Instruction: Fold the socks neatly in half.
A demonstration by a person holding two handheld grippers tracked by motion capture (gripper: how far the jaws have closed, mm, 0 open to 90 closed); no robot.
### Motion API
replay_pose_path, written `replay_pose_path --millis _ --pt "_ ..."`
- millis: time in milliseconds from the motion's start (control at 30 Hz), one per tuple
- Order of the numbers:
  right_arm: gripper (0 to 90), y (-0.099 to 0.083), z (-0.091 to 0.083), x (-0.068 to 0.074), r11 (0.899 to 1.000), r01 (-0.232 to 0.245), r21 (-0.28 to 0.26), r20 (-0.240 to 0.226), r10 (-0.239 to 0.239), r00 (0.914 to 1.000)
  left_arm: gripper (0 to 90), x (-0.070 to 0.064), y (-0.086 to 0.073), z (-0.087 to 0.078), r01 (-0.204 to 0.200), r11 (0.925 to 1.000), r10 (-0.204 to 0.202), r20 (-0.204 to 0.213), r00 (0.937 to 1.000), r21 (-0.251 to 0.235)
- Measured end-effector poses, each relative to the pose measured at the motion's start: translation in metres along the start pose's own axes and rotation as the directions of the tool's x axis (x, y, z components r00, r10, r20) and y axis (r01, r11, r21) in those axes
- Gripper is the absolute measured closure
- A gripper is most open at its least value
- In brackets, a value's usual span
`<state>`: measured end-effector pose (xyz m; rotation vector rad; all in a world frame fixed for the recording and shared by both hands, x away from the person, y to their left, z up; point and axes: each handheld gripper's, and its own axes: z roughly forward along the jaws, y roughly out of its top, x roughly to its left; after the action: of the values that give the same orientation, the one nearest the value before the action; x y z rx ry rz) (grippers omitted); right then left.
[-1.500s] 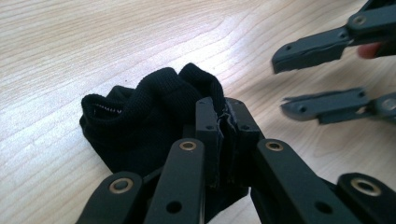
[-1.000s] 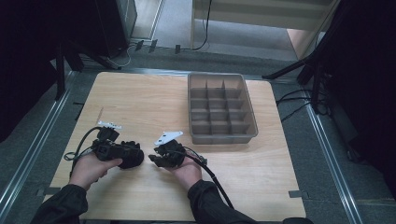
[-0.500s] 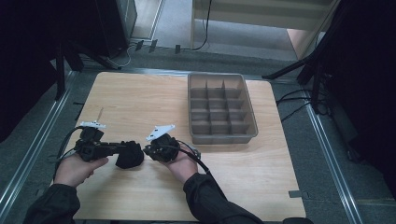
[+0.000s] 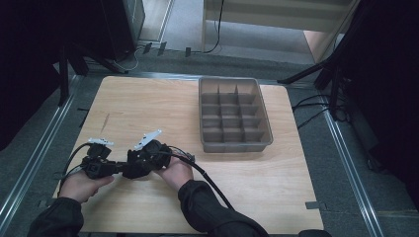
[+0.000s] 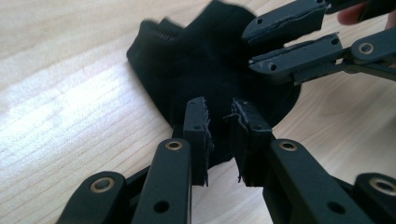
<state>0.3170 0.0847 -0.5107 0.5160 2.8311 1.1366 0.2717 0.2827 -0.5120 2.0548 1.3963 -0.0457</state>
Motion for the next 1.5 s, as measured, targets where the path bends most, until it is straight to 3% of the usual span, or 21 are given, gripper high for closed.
replay_pose_path --millis 133,367,467,533,667,733,800,1333,1500 --pt "68.8 -0.017 0.002 -0.003 1.0 0.001 -0.029 0.01 0.0 1.0 77.4 -0.002 -0.001 0.007 -0.023 0.9997 0.023 -0.001 0.9997 0.01" --pt "68.1 -0.03 0.006 0.001 0.997 0.036 -0.064 0.048 -0.033 0.9983 84.5 -0.005 0.0 0.011 -0.052 0.9984 0.053 -0.059 0.9968 0.02" --pt "68.1 -0.032 0.005 0.0 0.997 0.03 -0.071 0.045 -0.026 0.9986 86.6 -0.008 0.001 0.013 -0.055 0.9983 0.056 -0.088 0.9945 0.018" --pt "68.2 -0.032 0.005 -0.001 0.997 0.032 -0.073 0.04 -0.029 0.9988 86.8 -0.01 0.001 0.014 -0.08 0.9965 0.082 -0.106 0.991 0.023" --pt "69.5 -0.035 0.006 0.001 0.996 0.044 -0.074 0.056 -0.04 0.9976 88.3 -0.007 0.001 0.014 -0.053 0.9982 0.056 -0.091 0.9943 0.029" --pt "70.0 -0.035 0.006 0.001 0.996 0.05 -0.078 0.06 -0.046 0.9972 88.6 -0.01 0.001 0.015 -0.075 0.9967 0.078 -0.115 0.9903 0.033" --pt "70.5 -0.036 0.006 0.0 0.996 0.035 -0.082 0.053 -0.031 0.9981 88.7 -0.011 0.001 0.016 -0.066 0.9974 0.069 -0.124 0.9899 0.028" --pt "72.1 -0.04 0.001 -0.001 0.997 -0.006 -0.079 0.037 0.009 0.9993 89.1 -0.007 0.006 0.018 -0.06 0.998 0.062 -0.121 0.9907 0.022" --pt "67.0 -0.039 0.001 0.003 0.996 -0.015 -0.083 0.046 0.018 0.9988 88.7 -0.006 0.007 0.018 -0.059 0.998 0.061 -0.108 0.9922 0.023"
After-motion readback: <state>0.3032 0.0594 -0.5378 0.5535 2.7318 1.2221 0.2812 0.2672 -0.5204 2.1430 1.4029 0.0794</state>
